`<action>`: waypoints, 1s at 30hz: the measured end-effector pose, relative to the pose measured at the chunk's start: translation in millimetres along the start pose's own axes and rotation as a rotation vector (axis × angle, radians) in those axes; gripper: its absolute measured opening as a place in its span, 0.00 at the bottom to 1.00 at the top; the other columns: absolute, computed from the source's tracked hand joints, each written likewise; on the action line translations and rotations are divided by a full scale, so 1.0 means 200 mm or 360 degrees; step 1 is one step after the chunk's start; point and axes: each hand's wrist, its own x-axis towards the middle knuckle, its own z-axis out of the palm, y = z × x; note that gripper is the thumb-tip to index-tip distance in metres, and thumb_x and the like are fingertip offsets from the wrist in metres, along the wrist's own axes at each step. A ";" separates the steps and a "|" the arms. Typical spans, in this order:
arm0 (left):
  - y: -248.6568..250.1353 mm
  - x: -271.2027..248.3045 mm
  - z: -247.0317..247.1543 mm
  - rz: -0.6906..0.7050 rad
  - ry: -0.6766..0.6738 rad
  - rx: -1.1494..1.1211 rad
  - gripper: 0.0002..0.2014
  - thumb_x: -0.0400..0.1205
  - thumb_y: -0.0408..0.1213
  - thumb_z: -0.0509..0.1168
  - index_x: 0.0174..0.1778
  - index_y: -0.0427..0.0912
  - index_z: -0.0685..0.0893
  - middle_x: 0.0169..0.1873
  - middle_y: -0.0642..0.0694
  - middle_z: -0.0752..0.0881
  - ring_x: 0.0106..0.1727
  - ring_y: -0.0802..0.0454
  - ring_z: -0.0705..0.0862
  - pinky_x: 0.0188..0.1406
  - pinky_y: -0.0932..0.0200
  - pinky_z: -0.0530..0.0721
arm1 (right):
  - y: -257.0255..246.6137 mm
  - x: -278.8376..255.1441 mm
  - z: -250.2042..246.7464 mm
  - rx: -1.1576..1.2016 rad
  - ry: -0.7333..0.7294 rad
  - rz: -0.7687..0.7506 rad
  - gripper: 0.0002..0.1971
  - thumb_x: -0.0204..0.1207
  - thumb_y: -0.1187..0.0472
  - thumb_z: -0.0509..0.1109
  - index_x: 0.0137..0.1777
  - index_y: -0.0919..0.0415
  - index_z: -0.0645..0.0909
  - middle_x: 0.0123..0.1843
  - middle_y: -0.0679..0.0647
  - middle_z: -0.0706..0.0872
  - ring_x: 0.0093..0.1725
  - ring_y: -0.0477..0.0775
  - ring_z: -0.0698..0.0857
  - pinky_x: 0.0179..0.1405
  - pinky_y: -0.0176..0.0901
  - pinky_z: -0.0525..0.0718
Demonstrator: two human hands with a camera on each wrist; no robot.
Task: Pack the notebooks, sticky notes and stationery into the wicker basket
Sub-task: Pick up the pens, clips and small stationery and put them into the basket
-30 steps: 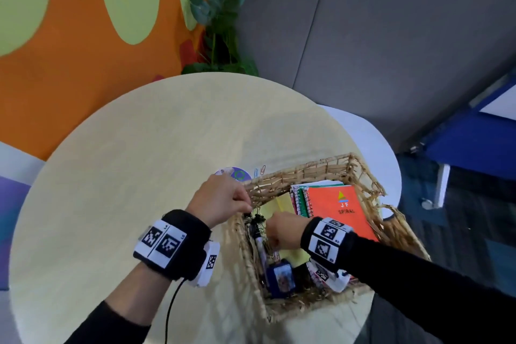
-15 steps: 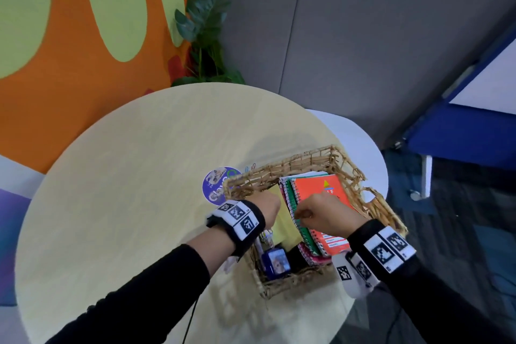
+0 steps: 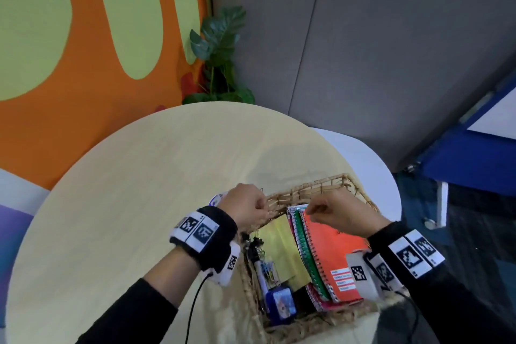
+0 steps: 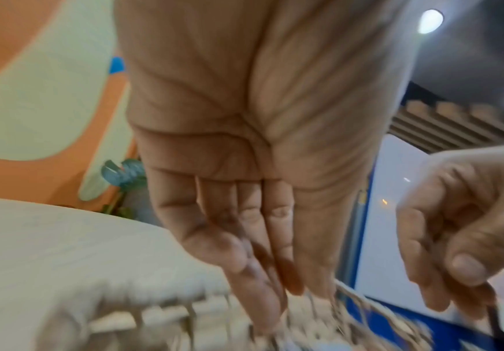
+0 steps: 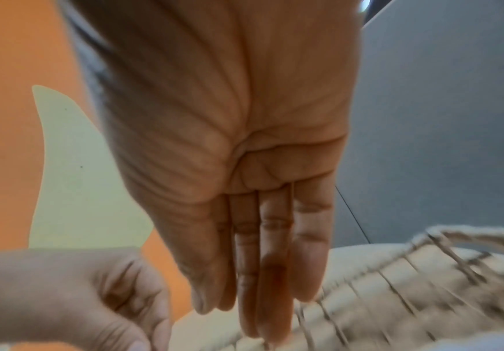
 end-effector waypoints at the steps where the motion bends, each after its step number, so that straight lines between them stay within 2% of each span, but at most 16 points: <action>1: -0.05 0.02 -0.05 -0.0047 0.0086 -0.0020 0.05 0.75 0.37 0.70 0.40 0.42 0.91 0.43 0.47 0.92 0.46 0.51 0.89 0.47 0.58 0.84 | 0.01 0.07 -0.06 -0.0005 0.0048 -0.0006 0.06 0.74 0.63 0.74 0.49 0.61 0.90 0.43 0.49 0.91 0.33 0.34 0.80 0.35 0.16 0.74; 4: -0.21 0.11 -0.15 -0.0190 0.0214 -0.0043 0.06 0.75 0.38 0.69 0.42 0.44 0.90 0.44 0.49 0.92 0.48 0.51 0.88 0.48 0.60 0.82 | 0.02 0.31 -0.23 -0.0099 0.0137 -0.0046 0.06 0.74 0.64 0.73 0.49 0.60 0.90 0.45 0.52 0.92 0.39 0.44 0.83 0.41 0.28 0.75; 8: -0.38 0.27 -0.16 -0.0325 0.0177 -0.0081 0.06 0.75 0.37 0.69 0.44 0.44 0.91 0.42 0.49 0.91 0.48 0.51 0.88 0.44 0.65 0.77 | 0.02 0.71 -0.29 -0.0343 0.0069 -0.0147 0.08 0.77 0.64 0.67 0.50 0.58 0.88 0.49 0.54 0.92 0.49 0.56 0.87 0.47 0.39 0.79; 11: -0.44 0.41 -0.10 -0.0349 0.0074 -0.0097 0.07 0.77 0.36 0.68 0.47 0.42 0.91 0.49 0.46 0.91 0.52 0.50 0.88 0.48 0.62 0.81 | 0.01 1.00 -0.20 -0.0625 -0.0266 -0.0231 0.12 0.77 0.67 0.63 0.52 0.57 0.87 0.53 0.57 0.89 0.53 0.61 0.85 0.47 0.46 0.80; 14: -0.46 0.51 -0.02 -0.0371 -0.0023 -0.0118 0.09 0.78 0.36 0.67 0.50 0.40 0.90 0.53 0.45 0.91 0.56 0.48 0.87 0.53 0.60 0.80 | 0.01 1.19 -0.05 -0.0985 -0.0678 -0.0455 0.14 0.77 0.71 0.63 0.58 0.59 0.84 0.58 0.61 0.86 0.54 0.65 0.85 0.45 0.48 0.78; 18: -0.49 0.60 0.08 -0.0476 -0.0009 -0.0213 0.08 0.77 0.34 0.67 0.48 0.39 0.90 0.51 0.44 0.91 0.54 0.46 0.88 0.52 0.60 0.82 | 0.01 1.29 0.13 -0.1275 -0.0978 -0.0799 0.11 0.77 0.69 0.65 0.56 0.64 0.85 0.52 0.63 0.88 0.46 0.65 0.86 0.37 0.46 0.75; 22: -0.51 0.64 0.17 -0.0586 -0.0003 -0.0302 0.09 0.74 0.33 0.68 0.44 0.39 0.92 0.46 0.41 0.92 0.49 0.44 0.89 0.51 0.55 0.87 | 0.01 1.32 0.26 -0.1393 -0.1025 -0.1002 0.10 0.79 0.62 0.65 0.53 0.65 0.86 0.47 0.63 0.90 0.44 0.65 0.88 0.38 0.49 0.84; 25: -0.52 0.65 0.20 -0.0620 -0.0011 -0.0337 0.07 0.73 0.35 0.71 0.43 0.38 0.91 0.44 0.40 0.92 0.47 0.43 0.88 0.44 0.56 0.85 | 0.03 1.34 0.31 -0.1375 -0.1035 -0.1057 0.11 0.79 0.61 0.65 0.52 0.66 0.86 0.45 0.63 0.90 0.42 0.65 0.88 0.36 0.49 0.83; 28: -0.51 0.65 0.22 -0.0634 -0.0026 -0.0418 0.11 0.69 0.41 0.77 0.42 0.38 0.90 0.37 0.42 0.88 0.39 0.46 0.84 0.32 0.61 0.75 | 0.04 1.37 0.32 -0.1268 -0.1046 -0.1050 0.11 0.79 0.63 0.65 0.51 0.67 0.87 0.46 0.64 0.90 0.42 0.64 0.87 0.36 0.46 0.77; 30: -0.51 0.66 0.24 -0.0632 -0.0048 -0.0427 0.16 0.66 0.44 0.79 0.43 0.37 0.90 0.39 0.42 0.90 0.38 0.48 0.84 0.34 0.60 0.76 | 0.02 1.38 0.32 -0.1218 -0.1071 -0.1030 0.11 0.79 0.62 0.66 0.52 0.66 0.87 0.46 0.64 0.89 0.39 0.62 0.83 0.36 0.44 0.74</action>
